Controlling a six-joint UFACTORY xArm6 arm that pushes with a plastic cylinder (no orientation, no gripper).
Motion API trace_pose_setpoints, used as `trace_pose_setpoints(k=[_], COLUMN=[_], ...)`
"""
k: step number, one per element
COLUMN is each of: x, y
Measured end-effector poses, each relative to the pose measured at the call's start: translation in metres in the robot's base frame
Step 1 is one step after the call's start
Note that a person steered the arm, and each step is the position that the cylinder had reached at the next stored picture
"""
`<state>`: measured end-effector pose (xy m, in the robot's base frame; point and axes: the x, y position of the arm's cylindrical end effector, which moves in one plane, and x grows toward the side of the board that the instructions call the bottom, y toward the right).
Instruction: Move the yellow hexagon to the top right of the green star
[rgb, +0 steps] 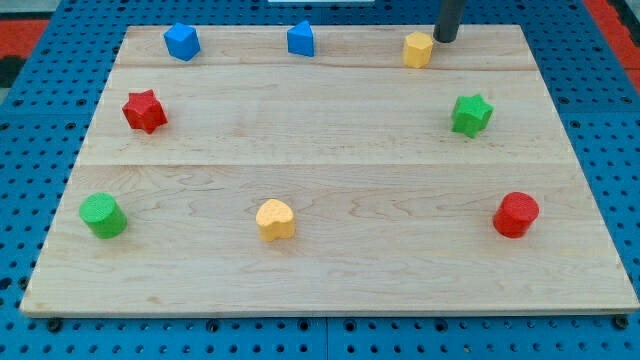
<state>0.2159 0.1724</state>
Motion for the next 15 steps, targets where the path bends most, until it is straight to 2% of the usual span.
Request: trace_pose_setpoints(k=[1,2,3,4,5,6,8,9,15], x=[-0.012,-0.012,0.002,0.058,0.057,0.054,0.041,0.031,0.015], y=[-0.006,-0.063,-0.073,-0.070,-0.046,-0.046,-0.103,-0.078,-0.067])
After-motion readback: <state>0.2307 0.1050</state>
